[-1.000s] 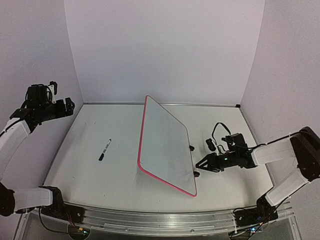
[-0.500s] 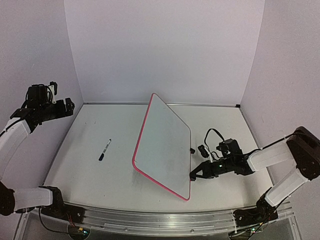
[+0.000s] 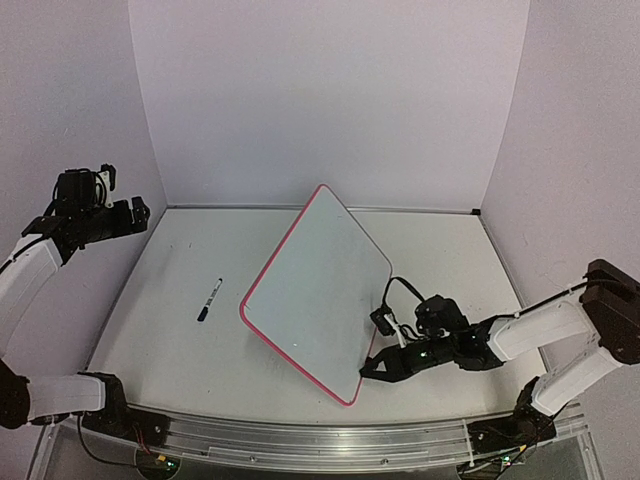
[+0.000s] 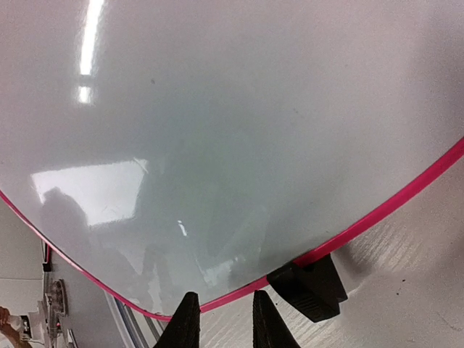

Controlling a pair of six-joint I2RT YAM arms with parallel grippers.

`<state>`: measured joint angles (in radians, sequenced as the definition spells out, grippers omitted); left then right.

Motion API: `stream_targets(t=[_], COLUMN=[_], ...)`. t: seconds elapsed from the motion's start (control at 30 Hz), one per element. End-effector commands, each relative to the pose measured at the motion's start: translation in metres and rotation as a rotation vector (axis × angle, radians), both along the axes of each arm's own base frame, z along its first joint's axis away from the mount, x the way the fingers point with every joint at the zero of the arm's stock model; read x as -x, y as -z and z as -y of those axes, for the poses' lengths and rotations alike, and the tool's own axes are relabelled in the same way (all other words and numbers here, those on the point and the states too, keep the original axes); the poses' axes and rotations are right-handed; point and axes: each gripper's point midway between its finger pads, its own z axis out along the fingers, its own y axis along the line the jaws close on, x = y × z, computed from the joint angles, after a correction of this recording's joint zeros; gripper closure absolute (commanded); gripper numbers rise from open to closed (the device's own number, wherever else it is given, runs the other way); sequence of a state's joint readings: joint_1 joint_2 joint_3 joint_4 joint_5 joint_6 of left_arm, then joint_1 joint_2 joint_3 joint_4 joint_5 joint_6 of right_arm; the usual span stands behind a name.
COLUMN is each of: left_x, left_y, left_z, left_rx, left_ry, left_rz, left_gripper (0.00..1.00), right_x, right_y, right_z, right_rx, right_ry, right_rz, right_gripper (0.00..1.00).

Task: Write a sentence on the whiteboard
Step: Move the whiteboard to the center of the board.

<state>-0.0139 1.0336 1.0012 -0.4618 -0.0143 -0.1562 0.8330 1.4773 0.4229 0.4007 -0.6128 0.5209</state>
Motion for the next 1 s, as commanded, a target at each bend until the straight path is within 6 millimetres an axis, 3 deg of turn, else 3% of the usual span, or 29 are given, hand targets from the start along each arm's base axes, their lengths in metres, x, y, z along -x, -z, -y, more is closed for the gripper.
stream_targets(t=[0.0,0.1,0.13,0.23,0.33,0.5,0.6,0.67,0.83,0.97], left_x=[-0.003,-0.002,-0.003,-0.003,-0.004,-0.005,-0.005,-0.005,-0.006,-0.006], left_y=[-0.008,-0.007,-0.007,-0.007,-0.005,-0.003,-0.002,-0.002,-0.001,-0.001], left_z=[-0.003,-0.003,-0.003,-0.003,-0.002,-0.002,-0.002,-0.002,-0.001,-0.001], left_rx=[-0.014,-0.015,-0.015,-0.013,-0.011,-0.011,-0.011,-0.010,-0.008,-0.008], left_ry=[-0.011,-0.014,-0.013,-0.012,-0.009,-0.008,-0.009,-0.007,-0.006,-0.004], left_rz=[0.030,0.028,0.027,0.027,0.023,0.016,0.014,0.013,0.009,0.010], left_gripper=[0.00,0.01,0.01,0.01,0.01,0.01,0.01,0.01,0.01,0.00], right_x=[-0.004,-0.006,-0.011,-0.019,-0.023,-0.022,-0.021,-0.020,-0.020,-0.018], right_y=[-0.005,-0.016,-0.030,-0.048,-0.056,-0.042,-0.027,-0.021,-0.013,-0.005], right_z=[-0.016,-0.015,-0.011,0.005,0.017,0.021,0.019,0.017,0.009,0.000], right_rx=[0.036,0.049,0.053,0.126,0.192,0.287,0.327,0.335,0.344,0.341], right_ry=[0.021,0.036,0.050,0.074,0.073,-0.006,-0.054,-0.072,-0.116,-0.166], right_rz=[0.092,0.143,0.194,0.292,0.359,0.388,0.378,0.372,0.369,0.337], right_gripper=[0.77,0.72,0.69,0.62,0.56,0.51,0.39,0.38,0.42,0.56])
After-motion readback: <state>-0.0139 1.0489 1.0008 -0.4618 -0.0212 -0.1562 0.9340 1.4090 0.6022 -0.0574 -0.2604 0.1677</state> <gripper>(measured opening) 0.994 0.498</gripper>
